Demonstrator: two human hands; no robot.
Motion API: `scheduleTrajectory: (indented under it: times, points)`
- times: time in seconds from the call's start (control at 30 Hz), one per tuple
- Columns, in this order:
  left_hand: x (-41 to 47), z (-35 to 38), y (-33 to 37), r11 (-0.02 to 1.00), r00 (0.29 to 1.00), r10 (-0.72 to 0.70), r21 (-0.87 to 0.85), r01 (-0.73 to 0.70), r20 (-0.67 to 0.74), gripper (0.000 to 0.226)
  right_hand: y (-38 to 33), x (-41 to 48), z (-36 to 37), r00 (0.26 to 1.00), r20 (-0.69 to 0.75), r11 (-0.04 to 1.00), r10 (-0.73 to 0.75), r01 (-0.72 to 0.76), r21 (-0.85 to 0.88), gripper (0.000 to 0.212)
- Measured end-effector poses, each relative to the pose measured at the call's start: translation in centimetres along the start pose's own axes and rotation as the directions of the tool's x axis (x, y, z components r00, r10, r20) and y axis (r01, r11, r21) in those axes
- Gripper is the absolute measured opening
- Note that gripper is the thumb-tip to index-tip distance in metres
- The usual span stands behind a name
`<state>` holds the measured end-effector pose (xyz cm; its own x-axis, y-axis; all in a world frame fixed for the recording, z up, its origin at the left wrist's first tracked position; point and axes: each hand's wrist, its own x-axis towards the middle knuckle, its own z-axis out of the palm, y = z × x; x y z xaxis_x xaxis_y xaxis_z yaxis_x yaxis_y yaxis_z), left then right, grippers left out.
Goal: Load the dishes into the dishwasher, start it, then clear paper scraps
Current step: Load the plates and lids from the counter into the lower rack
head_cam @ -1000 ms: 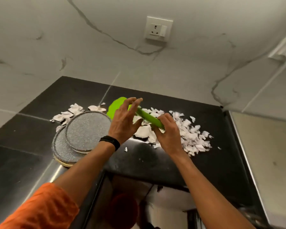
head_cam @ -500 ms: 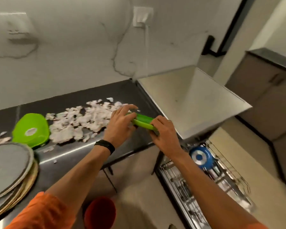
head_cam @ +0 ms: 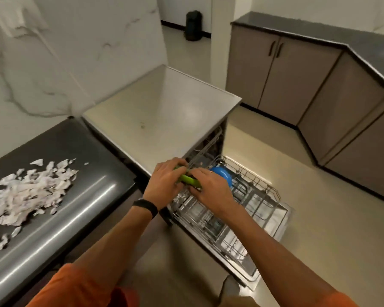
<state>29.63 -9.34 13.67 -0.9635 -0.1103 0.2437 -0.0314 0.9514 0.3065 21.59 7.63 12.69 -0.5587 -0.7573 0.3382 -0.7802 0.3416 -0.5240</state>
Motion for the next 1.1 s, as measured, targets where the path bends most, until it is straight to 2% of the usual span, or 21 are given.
scheduleTrajectory:
  times: [0.13, 0.3, 0.47, 0.53, 0.77, 0.83, 0.97, 1.1]
  points:
    - [3.1, 4.2, 1.4, 0.998, 0.995, 0.063, -0.023, -0.061, 0.081, 0.026, 4.4, -1.7, -1.0, 0.996, -0.022, 0.996, 0.085, -0.085, -0.041, 0.022]
    - [5.9, 8.0, 0.6, 0.996, 0.984, 0.069, -0.073, -0.058, 0.165, 0.010, 10.1, -3.5, 0.0, 0.970, -0.003, 0.969, 0.244, -0.243, 0.046, 0.019]
    - [6.6, 13.2, -1.2, 0.984, 0.959, 0.057, -0.179, -0.007, 0.278, 0.023, 14.0, -4.7, 3.2, 0.920, 0.122, 0.920, 0.373, -0.384, 0.081, 0.012]
    - [6.8, 15.9, -2.6, 0.974, 0.951, 0.009, -0.217, 0.061, 0.310, 0.023, 15.4, -4.2, 5.0, 0.901, 0.155, 0.906, 0.406, -0.419, 0.060, 0.011]
    - [8.3, 24.8, -6.8, 0.918, 0.903, -0.131, -0.293, 0.266, 0.409, 0.033, 20.9, -3.0, 12.5, 0.776, 0.227, 0.804, 0.588, -0.591, -0.064, 0.017]
    - [8.7, 27.6, -7.7, 0.911, 0.886, -0.181, -0.266, 0.315, 0.427, 0.032, 22.6, -2.9, 14.8, 0.738, 0.249, 0.772, 0.628, -0.632, -0.073, 0.020]
    - [9.0, 33.7, -9.8, 0.888, 0.852, -0.280, -0.219, 0.405, 0.442, 0.035, 26.5, -3.1, 19.6, 0.678, 0.311, 0.720, 0.666, -0.693, -0.033, 0.029]
    - [9.2, 39.5, -12.5, 0.897, 0.855, -0.319, -0.160, 0.412, 0.410, 0.037, 30.6, -3.2, 24.8, 0.652, 0.365, 0.690, 0.664, -0.723, 0.036, 0.039]
